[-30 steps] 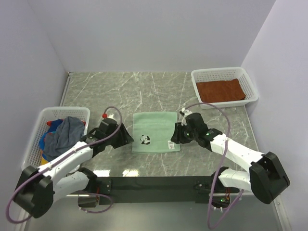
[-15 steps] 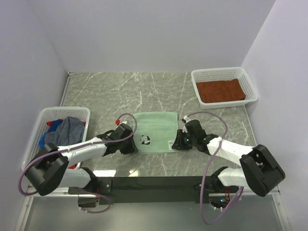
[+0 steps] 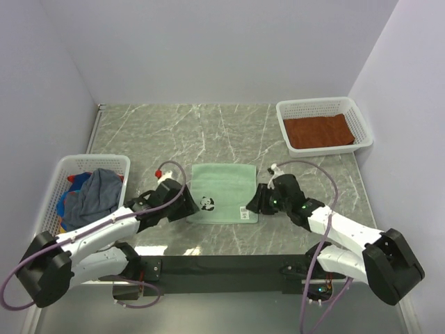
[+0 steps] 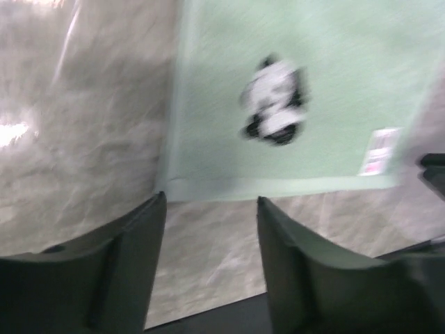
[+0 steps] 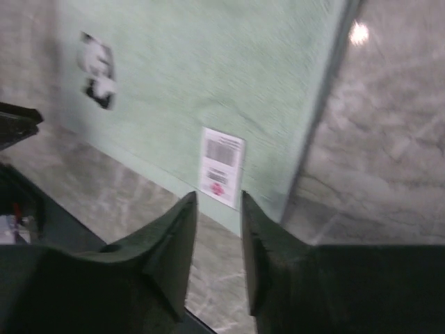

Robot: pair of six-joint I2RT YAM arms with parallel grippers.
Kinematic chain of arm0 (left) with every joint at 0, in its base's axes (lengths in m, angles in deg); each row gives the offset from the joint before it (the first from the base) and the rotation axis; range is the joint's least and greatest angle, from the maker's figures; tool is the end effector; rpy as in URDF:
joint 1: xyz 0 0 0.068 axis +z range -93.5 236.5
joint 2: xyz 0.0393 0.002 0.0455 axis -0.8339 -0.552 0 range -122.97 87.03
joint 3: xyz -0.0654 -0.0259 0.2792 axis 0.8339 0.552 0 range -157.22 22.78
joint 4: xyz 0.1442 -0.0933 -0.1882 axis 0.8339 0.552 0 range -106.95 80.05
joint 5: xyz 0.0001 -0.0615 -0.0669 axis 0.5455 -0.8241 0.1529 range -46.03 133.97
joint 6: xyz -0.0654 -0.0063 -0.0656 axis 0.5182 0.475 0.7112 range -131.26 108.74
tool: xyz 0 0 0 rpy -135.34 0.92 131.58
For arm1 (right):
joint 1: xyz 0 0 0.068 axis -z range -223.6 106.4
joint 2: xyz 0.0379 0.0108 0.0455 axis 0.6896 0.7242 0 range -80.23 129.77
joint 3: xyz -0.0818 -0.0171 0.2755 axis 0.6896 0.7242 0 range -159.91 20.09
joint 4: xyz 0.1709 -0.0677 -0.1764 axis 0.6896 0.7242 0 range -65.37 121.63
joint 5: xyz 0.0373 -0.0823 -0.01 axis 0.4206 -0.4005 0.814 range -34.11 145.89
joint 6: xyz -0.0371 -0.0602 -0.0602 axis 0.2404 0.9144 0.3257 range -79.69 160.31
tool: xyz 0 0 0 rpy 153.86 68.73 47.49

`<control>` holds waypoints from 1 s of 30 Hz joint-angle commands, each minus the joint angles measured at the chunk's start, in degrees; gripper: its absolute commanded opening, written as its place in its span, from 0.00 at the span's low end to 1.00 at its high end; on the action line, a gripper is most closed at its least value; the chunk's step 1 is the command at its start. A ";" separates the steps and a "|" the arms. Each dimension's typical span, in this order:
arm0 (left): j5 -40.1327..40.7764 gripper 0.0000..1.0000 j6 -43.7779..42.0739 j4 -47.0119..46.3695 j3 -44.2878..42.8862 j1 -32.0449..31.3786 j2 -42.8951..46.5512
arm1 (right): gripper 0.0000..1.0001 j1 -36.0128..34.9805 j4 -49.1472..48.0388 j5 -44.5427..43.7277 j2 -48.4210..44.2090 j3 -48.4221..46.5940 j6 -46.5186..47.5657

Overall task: Fold and stack the towels
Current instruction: Fold the towel

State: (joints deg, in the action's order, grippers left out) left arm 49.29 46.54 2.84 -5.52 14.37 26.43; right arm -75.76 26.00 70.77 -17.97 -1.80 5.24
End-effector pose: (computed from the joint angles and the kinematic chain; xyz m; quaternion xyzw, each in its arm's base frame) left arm 0.1627 -0.1368 0.1567 -0.1437 0.9339 -0.2202 0.2423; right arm 0.1793 0.1383 0.1496 -0.0300 0.9060 0.3228 0.2722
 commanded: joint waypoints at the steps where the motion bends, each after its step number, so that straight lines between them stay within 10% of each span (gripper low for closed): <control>1: 4.16 0.65 -1.02 -6.92 -4.40 -0.15 1.98 | 0.45 0.34 -8.56 0.16 -1.44 -5.08 0.35; 20: -13.41 0.29 -1.47 -56.34 -15.21 15.85 -38.35 | 0.55 3.24 -48.46 1.92 46.79 -29.87 -12.03; 30: -14.90 0.24 6.18 -77.35 -8.19 19.97 -51.98 | 0.54 8.25 -57.34 -1.51 54.11 -22.59 -19.15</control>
State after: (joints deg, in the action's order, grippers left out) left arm 35.46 49.65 -63.65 -16.31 32.66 -23.42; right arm -69.97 -24.62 72.60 35.87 -27.26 -10.74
